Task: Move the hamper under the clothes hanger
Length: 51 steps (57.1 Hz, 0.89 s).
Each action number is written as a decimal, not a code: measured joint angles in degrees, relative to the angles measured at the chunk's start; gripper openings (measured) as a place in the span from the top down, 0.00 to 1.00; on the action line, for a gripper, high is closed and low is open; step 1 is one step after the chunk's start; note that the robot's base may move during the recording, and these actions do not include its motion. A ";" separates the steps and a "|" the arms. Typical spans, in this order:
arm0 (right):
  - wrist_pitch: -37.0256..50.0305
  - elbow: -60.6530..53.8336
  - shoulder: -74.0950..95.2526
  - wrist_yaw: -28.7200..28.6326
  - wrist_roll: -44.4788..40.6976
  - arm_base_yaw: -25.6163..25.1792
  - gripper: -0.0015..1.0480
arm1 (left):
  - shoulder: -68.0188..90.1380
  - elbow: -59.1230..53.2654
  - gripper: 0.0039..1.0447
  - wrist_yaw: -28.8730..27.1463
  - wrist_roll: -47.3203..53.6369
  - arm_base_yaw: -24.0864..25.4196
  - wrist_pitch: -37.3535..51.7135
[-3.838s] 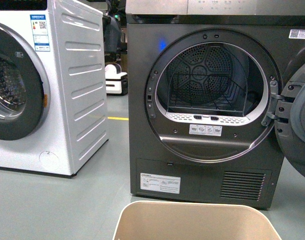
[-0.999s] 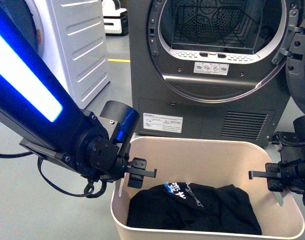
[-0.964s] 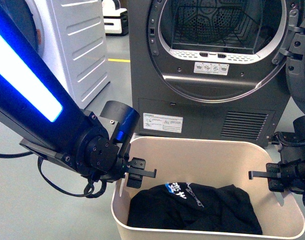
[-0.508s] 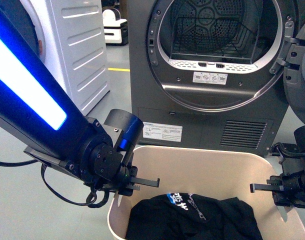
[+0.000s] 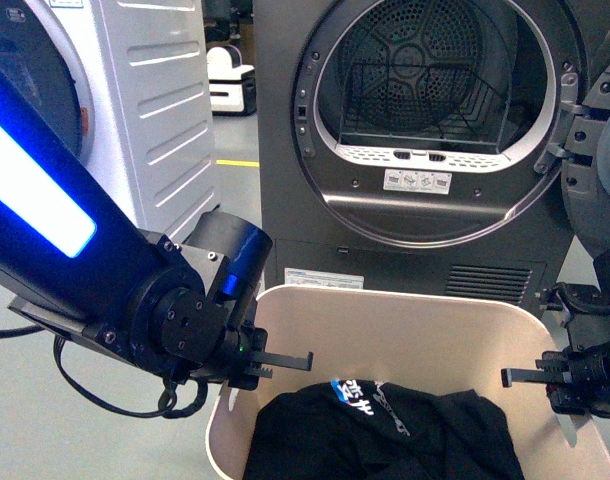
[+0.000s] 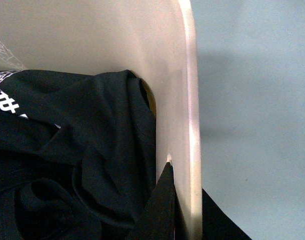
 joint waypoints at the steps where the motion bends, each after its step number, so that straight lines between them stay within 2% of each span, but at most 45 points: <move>1: 0.00 0.00 0.00 0.00 0.00 0.00 0.97 | 0.00 -0.02 0.96 0.02 0.02 0.02 0.00; 24: 0.00 0.00 0.00 0.02 0.00 0.09 0.97 | 0.00 -0.20 0.96 0.02 0.20 0.07 0.00; 37: 0.11 0.00 0.00 -1.60 0.07 1.88 0.97 | -0.24 -0.52 0.96 -0.81 0.57 1.81 0.02; 51: 0.26 -0.02 -0.11 0.00 0.07 -0.17 0.97 | -0.39 -0.26 0.96 0.55 0.59 0.02 0.17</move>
